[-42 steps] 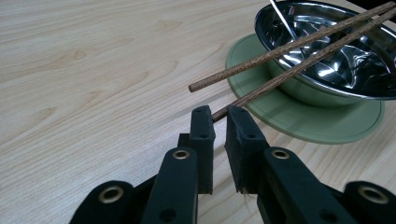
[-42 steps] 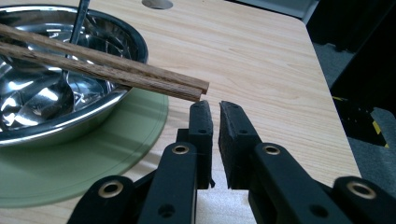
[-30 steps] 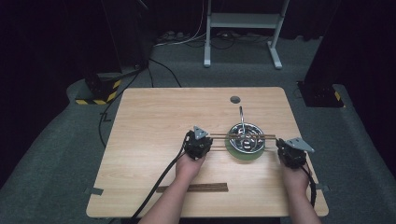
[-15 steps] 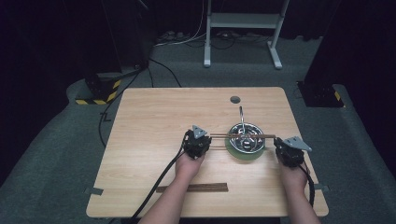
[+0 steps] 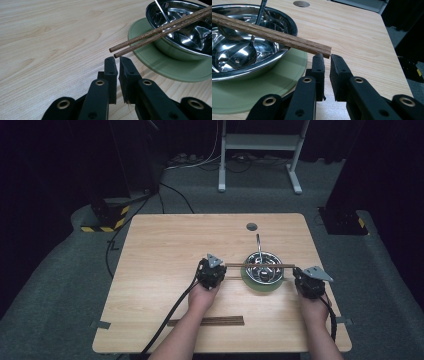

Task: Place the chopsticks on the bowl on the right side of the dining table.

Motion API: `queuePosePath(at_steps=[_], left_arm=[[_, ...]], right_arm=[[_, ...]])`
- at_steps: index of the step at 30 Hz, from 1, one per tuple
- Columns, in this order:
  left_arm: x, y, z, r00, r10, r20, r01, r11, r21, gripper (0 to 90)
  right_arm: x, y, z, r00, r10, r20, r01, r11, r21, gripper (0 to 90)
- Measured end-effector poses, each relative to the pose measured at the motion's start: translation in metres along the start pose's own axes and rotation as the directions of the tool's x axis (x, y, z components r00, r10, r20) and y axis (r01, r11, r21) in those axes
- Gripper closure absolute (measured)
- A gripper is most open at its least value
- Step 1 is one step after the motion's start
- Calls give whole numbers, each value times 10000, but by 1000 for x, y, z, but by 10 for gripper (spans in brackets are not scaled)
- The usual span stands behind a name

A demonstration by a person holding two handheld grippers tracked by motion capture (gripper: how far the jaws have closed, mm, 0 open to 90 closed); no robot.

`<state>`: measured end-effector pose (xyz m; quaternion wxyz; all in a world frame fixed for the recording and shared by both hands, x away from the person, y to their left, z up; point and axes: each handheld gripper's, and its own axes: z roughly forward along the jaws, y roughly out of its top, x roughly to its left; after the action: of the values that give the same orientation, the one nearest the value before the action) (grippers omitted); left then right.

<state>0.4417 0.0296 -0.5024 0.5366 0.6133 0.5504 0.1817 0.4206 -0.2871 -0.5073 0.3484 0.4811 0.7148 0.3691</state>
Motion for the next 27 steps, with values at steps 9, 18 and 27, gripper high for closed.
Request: queuePosePath(at_steps=[9, 18, 27], left_arm=[[0, 1, 1, 10000, 48, -35, -48, 10000, -27, 839], [0, 1, 2, 9998, 168, -89, -168, 9999, 23, 842], [0, 0, 4, 9996, 234, -123, -235, 9997, -36, 842]], right_arm=[[-1, 0, 1, 10000, -95, -1, 95, 9999, -65, 816], [-2, 0, 2, 10000, -57, 4, 57, 10000, -68, 816], [-3, 0, 3, 10000, 56, 39, -56, 10000, -48, 816]])
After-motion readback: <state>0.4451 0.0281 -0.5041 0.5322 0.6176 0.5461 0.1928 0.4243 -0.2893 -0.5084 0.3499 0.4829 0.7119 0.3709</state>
